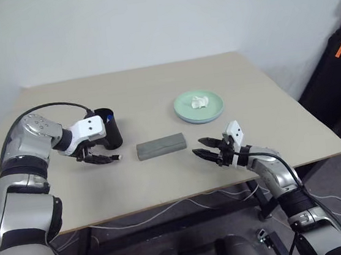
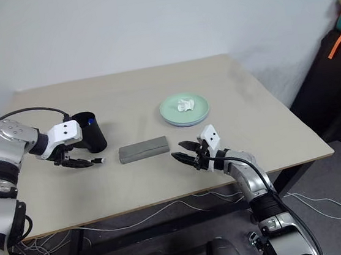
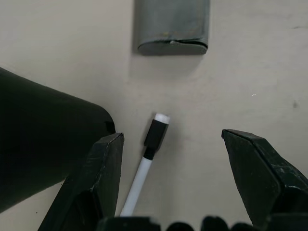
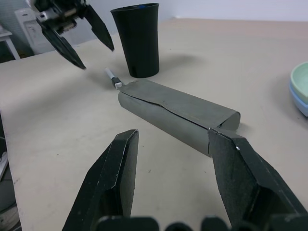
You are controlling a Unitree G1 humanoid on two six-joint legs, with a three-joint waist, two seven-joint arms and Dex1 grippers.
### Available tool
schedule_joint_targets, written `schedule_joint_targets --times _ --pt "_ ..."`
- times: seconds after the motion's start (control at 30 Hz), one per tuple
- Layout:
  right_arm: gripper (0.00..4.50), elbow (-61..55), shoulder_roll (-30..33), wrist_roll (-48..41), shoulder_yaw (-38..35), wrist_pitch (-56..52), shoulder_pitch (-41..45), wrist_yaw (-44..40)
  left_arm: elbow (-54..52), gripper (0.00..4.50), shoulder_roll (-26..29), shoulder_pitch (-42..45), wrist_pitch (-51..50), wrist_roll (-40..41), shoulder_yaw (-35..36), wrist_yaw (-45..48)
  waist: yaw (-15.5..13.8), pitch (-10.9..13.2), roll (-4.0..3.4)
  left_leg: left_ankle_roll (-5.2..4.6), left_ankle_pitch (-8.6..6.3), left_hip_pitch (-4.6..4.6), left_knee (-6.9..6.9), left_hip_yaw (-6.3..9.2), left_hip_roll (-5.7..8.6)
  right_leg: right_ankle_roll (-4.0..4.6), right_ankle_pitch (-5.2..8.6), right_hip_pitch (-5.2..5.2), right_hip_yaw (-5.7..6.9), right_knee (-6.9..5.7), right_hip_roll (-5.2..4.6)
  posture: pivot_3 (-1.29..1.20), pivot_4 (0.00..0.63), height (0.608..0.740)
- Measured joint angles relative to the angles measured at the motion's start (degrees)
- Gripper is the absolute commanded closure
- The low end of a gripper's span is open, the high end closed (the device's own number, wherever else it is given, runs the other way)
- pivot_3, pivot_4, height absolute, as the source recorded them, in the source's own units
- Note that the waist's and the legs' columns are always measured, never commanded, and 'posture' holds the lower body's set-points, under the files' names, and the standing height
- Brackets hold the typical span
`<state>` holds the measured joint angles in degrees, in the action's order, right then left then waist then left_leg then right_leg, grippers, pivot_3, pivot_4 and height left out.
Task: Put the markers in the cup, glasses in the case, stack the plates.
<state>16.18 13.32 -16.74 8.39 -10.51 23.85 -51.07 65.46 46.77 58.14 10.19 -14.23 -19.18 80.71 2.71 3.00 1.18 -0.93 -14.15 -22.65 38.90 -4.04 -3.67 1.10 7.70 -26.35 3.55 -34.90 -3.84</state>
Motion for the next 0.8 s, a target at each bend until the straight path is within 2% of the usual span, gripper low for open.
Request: schedule_joint_targets --times 0.23,0.53,0.73,0.8 --pt "2.00 -0.92 0.51 0.00 -0.06 -0.26 -1.00 0.76 6.56 1.07 -3.58 2.65 1.27 -4.47 -1.44 -2.69 -0.01 0.00 0.01 0.00 0.00 0.00 0.02 0.00 0.00 0.00 0.00 0.00 0.00 -0.01 -0.01 0.00 0.000 0.740" --pt "2.00 -1.45 0.96 -0.02 -0.09 -0.52 -1.77 1.12 9.60 1.07 -5.24 2.79 1.09 -8.34 -2.23 -5.62 -0.01 0.01 0.02 0.03 -0.02 0.00 0.02 0.01 0.00 0.00 0.00 0.00 0.00 -0.01 -0.02 0.00 0.000 0.740" --pt "2.00 -1.93 0.96 -0.03 -0.09 -0.54 -1.83 1.25 9.78 1.07 -5.22 2.91 1.06 -8.76 -2.21 -3.13 0.00 0.01 0.02 0.05 -0.03 0.02 0.02 0.01 0.00 0.00 0.00 0.02 0.00 -0.02 -0.02 0.00 0.000 0.740" --pt "2.00 -2.07 0.96 -0.03 -0.10 -0.54 -1.86 1.31 9.78 1.45 -5.04 2.99 1.02 -8.77 -2.17 -1.48 0.00 0.00 0.02 0.05 -0.03 0.03 0.02 0.01 0.00 0.00 0.00 0.02 0.00 -0.02 -0.02 0.00 0.000 0.740"
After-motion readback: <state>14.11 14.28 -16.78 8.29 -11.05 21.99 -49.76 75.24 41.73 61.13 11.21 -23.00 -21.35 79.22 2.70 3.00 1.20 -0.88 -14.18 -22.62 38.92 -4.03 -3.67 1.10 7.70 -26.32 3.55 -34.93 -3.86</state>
